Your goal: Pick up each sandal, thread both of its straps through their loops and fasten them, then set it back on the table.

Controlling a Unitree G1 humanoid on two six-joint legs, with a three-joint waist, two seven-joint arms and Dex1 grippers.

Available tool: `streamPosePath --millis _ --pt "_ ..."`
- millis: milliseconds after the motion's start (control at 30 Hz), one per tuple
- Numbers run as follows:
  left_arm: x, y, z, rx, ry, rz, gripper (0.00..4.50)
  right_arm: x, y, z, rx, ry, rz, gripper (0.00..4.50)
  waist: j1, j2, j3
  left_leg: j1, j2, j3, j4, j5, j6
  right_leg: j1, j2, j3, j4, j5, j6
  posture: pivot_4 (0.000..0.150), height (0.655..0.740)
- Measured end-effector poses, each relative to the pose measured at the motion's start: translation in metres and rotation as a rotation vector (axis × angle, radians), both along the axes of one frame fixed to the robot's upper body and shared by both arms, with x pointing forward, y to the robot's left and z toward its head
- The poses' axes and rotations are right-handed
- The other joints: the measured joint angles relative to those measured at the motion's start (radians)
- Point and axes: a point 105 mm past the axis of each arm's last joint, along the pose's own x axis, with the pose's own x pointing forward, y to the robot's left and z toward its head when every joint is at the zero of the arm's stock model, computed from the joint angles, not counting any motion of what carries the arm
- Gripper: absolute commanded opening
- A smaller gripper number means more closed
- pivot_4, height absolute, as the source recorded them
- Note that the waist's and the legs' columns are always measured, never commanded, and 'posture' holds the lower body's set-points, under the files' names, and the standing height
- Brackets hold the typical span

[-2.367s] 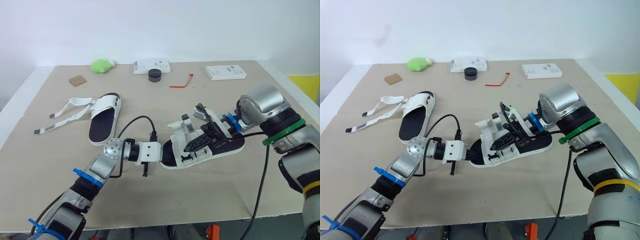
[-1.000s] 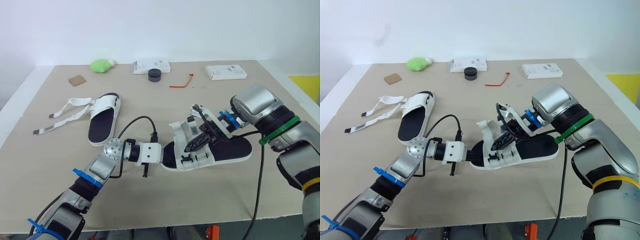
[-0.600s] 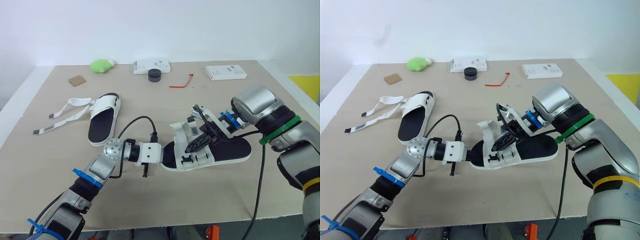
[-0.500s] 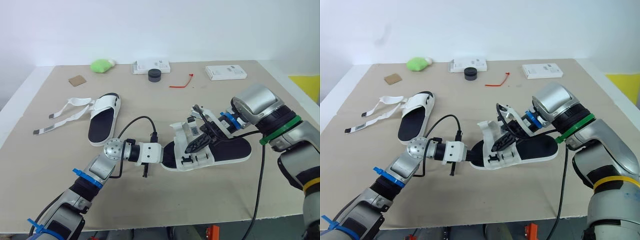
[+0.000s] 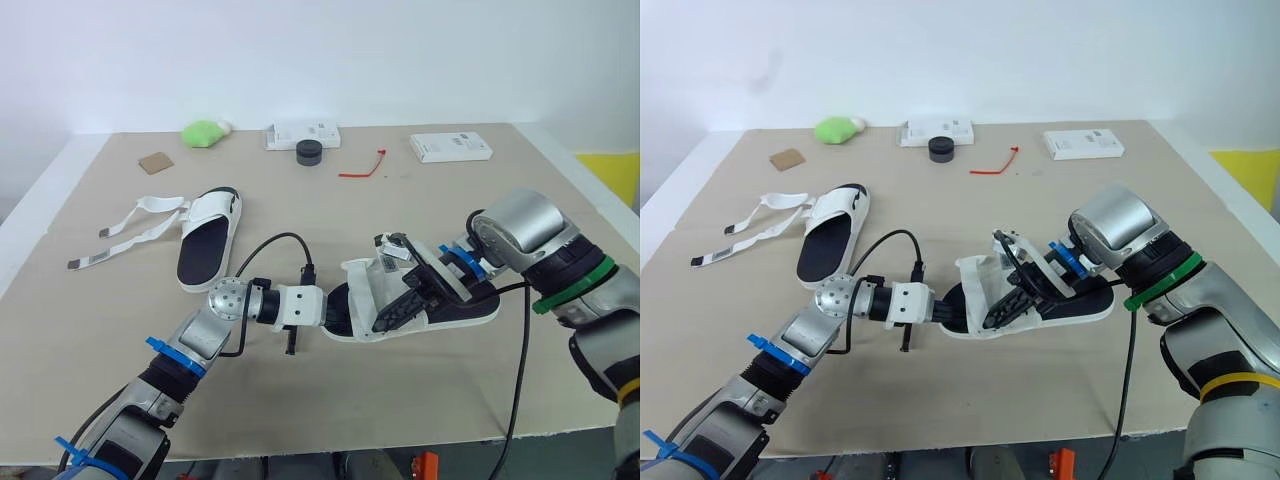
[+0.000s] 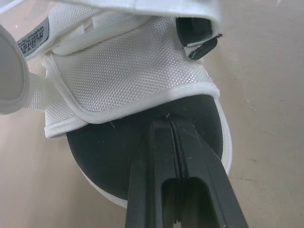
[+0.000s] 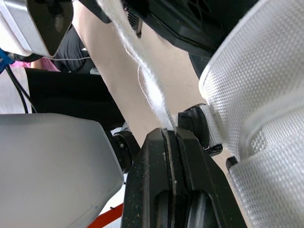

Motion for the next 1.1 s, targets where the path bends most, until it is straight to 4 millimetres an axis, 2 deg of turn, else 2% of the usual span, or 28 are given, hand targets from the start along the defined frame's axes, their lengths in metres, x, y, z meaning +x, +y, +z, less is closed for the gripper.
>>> streamPosePath --millis 167,433,567,733,900,1100 --pt "0.001 0.001 -0.001 0.003 0.004 0.004 0.0 0.021 -0.002 0.004 -0.03 -0.067 -0.067 0.06 -0.001 0.0 0.0 0.001 0.0 0.0 0.0 0.0 0.0 0.0 0.001 0.001 0.0 0.001 0.0 0.15 0.74" --pt "0.0 0.0 -0.001 0.005 0.004 -0.004 0.0 0.031 -0.006 0.007 -0.045 -0.089 -0.103 0.06 0.001 0.001 0.0 -0.001 0.0 0.0 0.0 0.0 0.0 -0.001 0.0 0.001 0.0 0.0 -0.001 0.15 0.74" --pt "0.001 0.001 -0.001 0.005 0.005 -0.001 0.0 0.035 -0.005 0.018 -0.042 -0.11 -0.114 0.06 0.0 0.001 0.0 -0.001 0.0 0.0 0.0 0.0 0.0 -0.002 0.0 0.001 0.0 0.0 0.0 0.15 0.74" --pt "0.001 0.0 -0.001 0.006 0.005 -0.005 0.0 0.033 0.0 0.032 -0.02 -0.104 -0.123 0.06 0.001 0.001 0.0 -0.001 0.0 0.0 0.0 0.0 0.0 -0.002 0.0 0.001 0.0 0.0 0.0 0.15 0.74" --pt "0.002 -0.001 -0.001 0.007 0.008 -0.008 0.0 0.027 0.003 0.035 0.002 -0.089 -0.098 0.06 0.002 0.001 0.0 -0.002 0.0 0.0 0.0 0.0 0.0 -0.002 0.0 0.001 0.0 0.0 0.0 0.15 0.74" --pt "0.003 0.0 -0.001 0.005 0.003 -0.01 0.0 0.016 -0.003 0.018 -0.009 -0.045 -0.083 0.06 0.001 0.001 0.0 -0.002 0.0 0.001 0.0 0.0 0.0 -0.002 0.0 0.002 0.0 0.001 0.001 0.15 0.74"
